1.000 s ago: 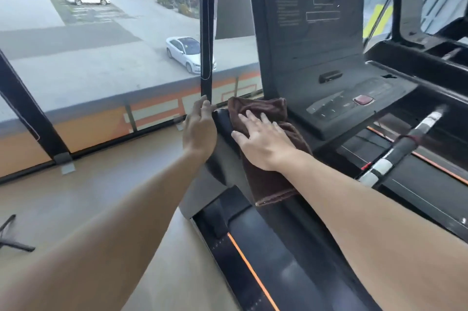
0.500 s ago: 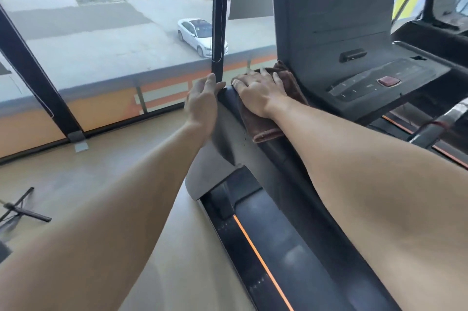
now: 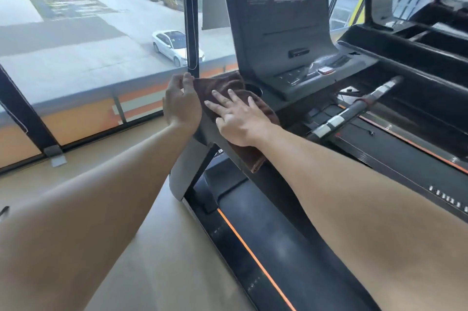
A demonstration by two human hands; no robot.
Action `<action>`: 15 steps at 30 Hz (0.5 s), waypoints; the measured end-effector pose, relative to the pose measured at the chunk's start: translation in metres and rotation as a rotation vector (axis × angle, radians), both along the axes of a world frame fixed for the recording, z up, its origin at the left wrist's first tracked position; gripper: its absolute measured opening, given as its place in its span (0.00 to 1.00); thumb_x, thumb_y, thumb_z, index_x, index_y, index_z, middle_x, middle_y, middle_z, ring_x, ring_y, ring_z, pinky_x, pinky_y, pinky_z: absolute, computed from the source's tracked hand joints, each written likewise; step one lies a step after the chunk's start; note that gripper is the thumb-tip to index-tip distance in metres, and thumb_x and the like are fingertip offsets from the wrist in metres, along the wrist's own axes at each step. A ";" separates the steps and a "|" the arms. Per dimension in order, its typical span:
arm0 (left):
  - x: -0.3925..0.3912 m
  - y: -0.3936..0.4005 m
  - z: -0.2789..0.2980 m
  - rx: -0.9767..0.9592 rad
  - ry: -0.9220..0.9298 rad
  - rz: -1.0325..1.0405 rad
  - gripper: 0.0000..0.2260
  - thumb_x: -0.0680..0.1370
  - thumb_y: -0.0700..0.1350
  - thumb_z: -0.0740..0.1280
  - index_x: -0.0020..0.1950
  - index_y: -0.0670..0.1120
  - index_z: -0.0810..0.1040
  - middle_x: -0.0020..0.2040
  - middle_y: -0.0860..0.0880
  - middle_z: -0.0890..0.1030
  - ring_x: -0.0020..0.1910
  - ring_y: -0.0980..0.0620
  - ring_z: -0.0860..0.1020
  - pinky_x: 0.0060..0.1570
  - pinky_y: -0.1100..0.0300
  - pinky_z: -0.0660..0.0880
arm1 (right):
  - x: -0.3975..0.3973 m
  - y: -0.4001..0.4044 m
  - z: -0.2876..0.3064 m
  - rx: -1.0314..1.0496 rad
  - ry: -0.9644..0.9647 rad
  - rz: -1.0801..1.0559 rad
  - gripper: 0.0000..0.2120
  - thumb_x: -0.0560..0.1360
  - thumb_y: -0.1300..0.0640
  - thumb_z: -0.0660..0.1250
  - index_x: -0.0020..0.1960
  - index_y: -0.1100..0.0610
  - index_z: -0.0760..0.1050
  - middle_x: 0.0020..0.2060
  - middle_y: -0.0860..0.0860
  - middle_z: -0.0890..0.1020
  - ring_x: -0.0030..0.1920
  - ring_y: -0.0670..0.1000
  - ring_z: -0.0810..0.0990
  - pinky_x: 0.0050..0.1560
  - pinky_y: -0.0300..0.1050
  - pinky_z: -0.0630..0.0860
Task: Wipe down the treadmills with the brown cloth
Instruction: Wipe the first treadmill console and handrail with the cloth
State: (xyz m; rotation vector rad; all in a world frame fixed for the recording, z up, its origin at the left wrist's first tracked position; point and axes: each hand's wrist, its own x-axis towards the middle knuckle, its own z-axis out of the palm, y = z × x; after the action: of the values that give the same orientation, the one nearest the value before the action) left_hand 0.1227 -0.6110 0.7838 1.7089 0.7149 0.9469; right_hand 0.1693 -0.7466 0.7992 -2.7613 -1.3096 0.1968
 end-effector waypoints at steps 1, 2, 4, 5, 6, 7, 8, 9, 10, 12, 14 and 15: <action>-0.003 -0.012 0.003 0.015 0.006 -0.003 0.13 0.86 0.53 0.56 0.53 0.50 0.79 0.43 0.56 0.78 0.48 0.51 0.77 0.47 0.57 0.68 | -0.008 -0.012 -0.002 -0.020 -0.013 0.011 0.30 0.84 0.53 0.49 0.84 0.42 0.46 0.83 0.40 0.41 0.83 0.50 0.37 0.81 0.64 0.38; -0.007 -0.026 0.006 0.027 0.012 -0.010 0.13 0.86 0.53 0.57 0.51 0.52 0.78 0.43 0.55 0.79 0.48 0.51 0.77 0.47 0.57 0.69 | -0.017 -0.025 -0.003 -0.025 -0.017 0.014 0.31 0.84 0.54 0.50 0.85 0.42 0.45 0.83 0.39 0.40 0.83 0.50 0.36 0.81 0.64 0.39; -0.016 -0.053 0.011 0.056 0.026 -0.029 0.12 0.85 0.55 0.58 0.49 0.52 0.76 0.43 0.53 0.79 0.48 0.49 0.78 0.48 0.55 0.72 | -0.034 -0.057 -0.005 -0.008 0.000 -0.004 0.31 0.86 0.54 0.51 0.85 0.44 0.42 0.82 0.37 0.40 0.83 0.49 0.37 0.81 0.63 0.45; -0.021 -0.066 0.013 0.073 0.035 -0.035 0.11 0.84 0.57 0.58 0.49 0.53 0.76 0.45 0.52 0.80 0.49 0.49 0.78 0.51 0.53 0.74 | -0.043 -0.075 -0.005 0.003 0.008 -0.020 0.31 0.86 0.52 0.52 0.85 0.44 0.42 0.82 0.37 0.39 0.83 0.48 0.38 0.81 0.62 0.49; -0.028 -0.080 0.014 0.090 0.052 -0.038 0.12 0.83 0.59 0.58 0.49 0.54 0.75 0.49 0.51 0.81 0.51 0.49 0.79 0.55 0.50 0.76 | -0.052 -0.094 -0.006 0.011 0.010 -0.037 0.31 0.86 0.51 0.52 0.85 0.44 0.41 0.82 0.36 0.39 0.83 0.48 0.39 0.80 0.62 0.52; -0.035 -0.094 0.014 0.111 0.068 -0.037 0.13 0.82 0.60 0.57 0.50 0.55 0.75 0.52 0.50 0.81 0.53 0.48 0.79 0.58 0.47 0.76 | -0.061 -0.114 -0.007 0.012 0.008 -0.051 0.32 0.86 0.49 0.53 0.84 0.43 0.41 0.82 0.36 0.39 0.83 0.47 0.40 0.80 0.61 0.55; -0.044 -0.109 0.013 0.129 0.082 -0.031 0.14 0.81 0.62 0.56 0.50 0.55 0.76 0.54 0.49 0.81 0.54 0.48 0.79 0.59 0.45 0.76 | -0.071 -0.134 -0.008 0.007 0.014 -0.062 0.32 0.86 0.48 0.53 0.84 0.43 0.41 0.82 0.36 0.39 0.83 0.47 0.41 0.79 0.62 0.56; -0.054 -0.125 0.012 0.141 0.092 -0.030 0.16 0.81 0.62 0.56 0.51 0.54 0.77 0.54 0.49 0.81 0.54 0.48 0.79 0.59 0.45 0.76 | -0.081 -0.155 -0.008 0.006 0.028 -0.073 0.32 0.86 0.47 0.54 0.84 0.42 0.41 0.82 0.36 0.39 0.83 0.47 0.41 0.79 0.62 0.57; -0.064 -0.142 0.011 0.141 0.098 -0.035 0.17 0.81 0.62 0.56 0.53 0.52 0.77 0.54 0.49 0.81 0.54 0.48 0.79 0.59 0.46 0.76 | -0.090 -0.176 -0.008 0.012 0.044 -0.083 0.32 0.86 0.46 0.54 0.84 0.42 0.41 0.82 0.36 0.39 0.83 0.48 0.42 0.79 0.62 0.57; -0.084 -0.180 0.011 0.132 0.104 -0.057 0.18 0.83 0.60 0.56 0.57 0.49 0.78 0.55 0.49 0.82 0.55 0.47 0.79 0.59 0.48 0.76 | -0.109 -0.215 -0.011 0.027 0.054 -0.097 0.32 0.86 0.44 0.54 0.84 0.41 0.41 0.82 0.37 0.40 0.83 0.49 0.44 0.78 0.62 0.58; -0.097 -0.211 0.012 0.126 0.131 -0.071 0.18 0.84 0.58 0.56 0.58 0.48 0.79 0.57 0.48 0.81 0.57 0.48 0.78 0.59 0.49 0.74 | -0.125 -0.249 -0.013 0.029 0.047 -0.111 0.33 0.85 0.42 0.54 0.84 0.42 0.41 0.83 0.38 0.41 0.83 0.51 0.49 0.76 0.61 0.60; -0.102 -0.224 0.011 0.131 0.151 -0.076 0.17 0.85 0.57 0.57 0.58 0.48 0.79 0.57 0.48 0.81 0.57 0.47 0.77 0.59 0.49 0.74 | -0.130 -0.264 -0.013 0.029 0.055 -0.122 0.33 0.85 0.41 0.54 0.84 0.42 0.41 0.83 0.38 0.42 0.83 0.52 0.51 0.76 0.61 0.60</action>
State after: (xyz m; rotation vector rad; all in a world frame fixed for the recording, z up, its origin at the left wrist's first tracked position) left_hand 0.0211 -0.8350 0.7950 1.9250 0.6938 0.8337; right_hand 0.0394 -1.0108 0.7860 -2.7791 -1.1179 0.2412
